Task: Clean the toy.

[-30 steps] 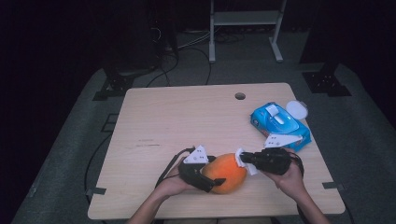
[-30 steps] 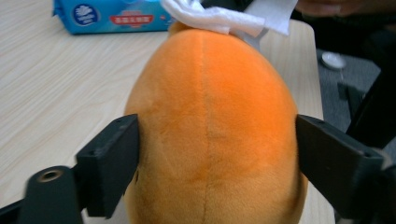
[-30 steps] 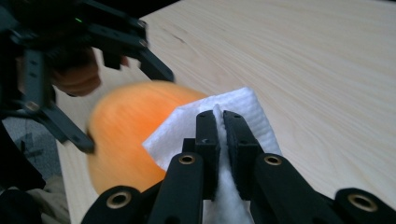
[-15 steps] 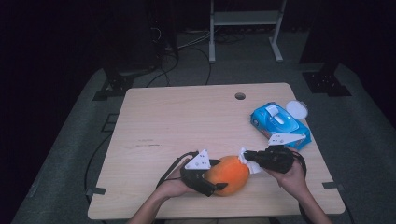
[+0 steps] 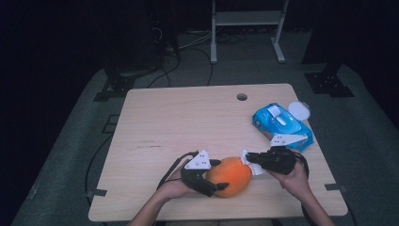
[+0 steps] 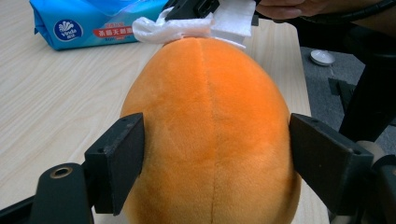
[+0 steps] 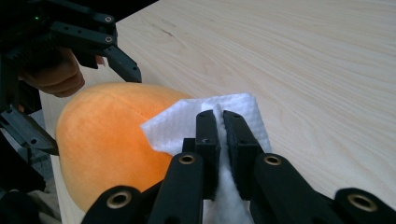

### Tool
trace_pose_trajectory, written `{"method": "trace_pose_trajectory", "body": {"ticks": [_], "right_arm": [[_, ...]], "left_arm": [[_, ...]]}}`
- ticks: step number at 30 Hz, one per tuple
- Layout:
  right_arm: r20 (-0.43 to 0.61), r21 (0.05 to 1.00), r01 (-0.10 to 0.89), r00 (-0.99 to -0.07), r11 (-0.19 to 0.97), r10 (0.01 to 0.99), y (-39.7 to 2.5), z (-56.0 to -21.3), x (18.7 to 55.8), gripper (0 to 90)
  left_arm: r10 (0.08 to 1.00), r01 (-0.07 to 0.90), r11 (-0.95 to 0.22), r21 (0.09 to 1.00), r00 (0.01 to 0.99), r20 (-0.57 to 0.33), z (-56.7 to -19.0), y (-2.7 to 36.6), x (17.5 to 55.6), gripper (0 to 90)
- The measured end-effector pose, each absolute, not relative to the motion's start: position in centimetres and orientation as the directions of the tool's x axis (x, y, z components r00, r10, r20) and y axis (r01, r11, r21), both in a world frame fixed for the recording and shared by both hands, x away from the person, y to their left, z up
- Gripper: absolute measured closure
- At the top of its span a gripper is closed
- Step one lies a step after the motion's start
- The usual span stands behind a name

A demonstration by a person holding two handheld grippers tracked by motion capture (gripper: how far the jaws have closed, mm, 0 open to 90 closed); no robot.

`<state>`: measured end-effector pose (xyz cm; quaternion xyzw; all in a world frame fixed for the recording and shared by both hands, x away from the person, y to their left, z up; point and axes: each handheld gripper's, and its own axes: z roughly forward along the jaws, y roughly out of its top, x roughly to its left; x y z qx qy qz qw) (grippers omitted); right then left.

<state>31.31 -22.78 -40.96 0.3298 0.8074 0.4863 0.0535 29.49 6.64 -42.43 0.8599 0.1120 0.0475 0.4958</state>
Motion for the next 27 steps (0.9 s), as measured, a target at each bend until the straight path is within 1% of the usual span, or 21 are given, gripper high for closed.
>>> {"method": "trace_pose_trajectory", "body": {"ticks": [4, 8, 11, 13, 17, 23, 25, 26, 27], "right_arm": [[0.211, 0.834, 0.453, -0.791, 0.317, 0.574, -21.8, -40.3, 30.6, 84.3], [0.190, 0.847, 0.413, -0.823, 0.335, 0.536, -20.8, -39.7, 29.9, 84.2], [0.211, 0.840, 0.436, -0.811, 0.323, 0.546, -21.5, -40.0, 30.4, 84.2], [0.216, 0.833, 0.452, -0.796, 0.318, 0.566, -22.2, -40.4, 30.9, 84.2], [0.263, 0.820, 0.496, -0.769, 0.285, 0.583, -23.4, -41.1, 31.3, 84.2], [0.221, 0.843, 0.437, -0.813, 0.314, 0.538, -21.2, -39.9, 30.2, 83.8], [0.215, 0.848, 0.422, -0.826, 0.320, 0.521, -20.7, -39.7, 29.9, 83.6], [0.220, 0.846, 0.426, -0.826, 0.319, 0.519, -20.8, -39.8, 30.0, 83.6], [0.224, 0.845, 0.431, -0.822, 0.315, 0.523, -21.0, -39.9, 30.1, 83.7]], "left_arm": [[0.251, 0.149, -0.487, 0.861, 0.968, -0.025, -42.6, 6.5, 29.4, 20.2], [0.254, 0.152, -0.479, 0.865, 0.967, -0.030, -42.7, 6.5, 29.5, 19.0], [0.256, 0.152, -0.472, 0.869, 0.966, -0.030, -42.5, 6.7, 29.6, 16.3], [0.258, 0.156, -0.470, 0.869, 0.965, -0.034, -42.5, 6.7, 29.7, 16.2], [0.255, 0.155, -0.476, 0.865, 0.966, -0.033, -42.6, 6.8, 29.7, 16.9], [0.246, 0.127, -0.492, 0.861, 0.969, -0.003, -42.6, 6.3, 29.3, 16.7], [0.251, 0.131, -0.501, 0.856, 0.968, -0.001, -42.4, 6.5, 29.4, 12.8], [0.260, 0.146, -0.495, 0.857, 0.965, -0.014, -42.4, 6.6, 29.6, 10.0], [0.268, 0.157, -0.483, 0.862, 0.963, -0.025, -42.5, 6.7, 29.7, 9.4]]}}
